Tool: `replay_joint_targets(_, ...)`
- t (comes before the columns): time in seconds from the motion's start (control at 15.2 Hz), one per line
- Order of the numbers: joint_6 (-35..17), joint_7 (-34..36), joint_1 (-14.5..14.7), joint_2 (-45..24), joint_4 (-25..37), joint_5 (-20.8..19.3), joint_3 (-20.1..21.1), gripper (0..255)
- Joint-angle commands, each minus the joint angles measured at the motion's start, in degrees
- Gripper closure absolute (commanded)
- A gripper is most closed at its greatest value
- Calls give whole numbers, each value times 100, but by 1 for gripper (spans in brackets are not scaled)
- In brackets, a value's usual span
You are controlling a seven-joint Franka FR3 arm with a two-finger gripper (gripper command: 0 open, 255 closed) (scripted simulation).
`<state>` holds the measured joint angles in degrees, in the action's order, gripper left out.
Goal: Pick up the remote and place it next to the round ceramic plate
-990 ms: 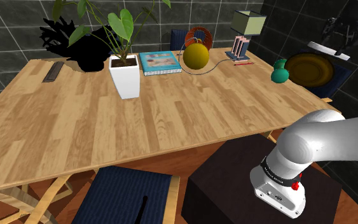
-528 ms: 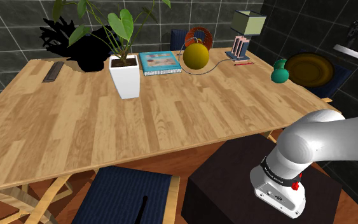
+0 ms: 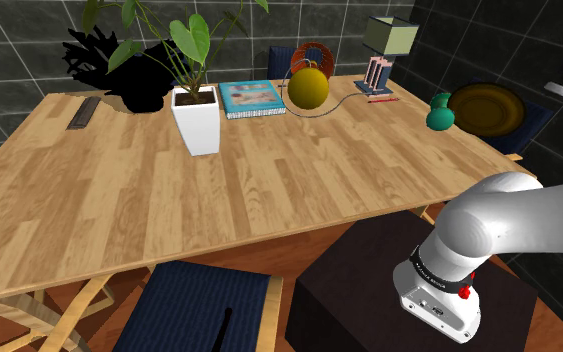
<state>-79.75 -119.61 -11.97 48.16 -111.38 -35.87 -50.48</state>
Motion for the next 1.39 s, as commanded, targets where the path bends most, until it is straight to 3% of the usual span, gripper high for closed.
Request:
replay_joint_targets(0.0, -115, 23, -25, 58, -157, -51, -47, 255)
replay_joint_targets(1.32, -1286, 296, -274, 523, -1668, -656, -662, 255)
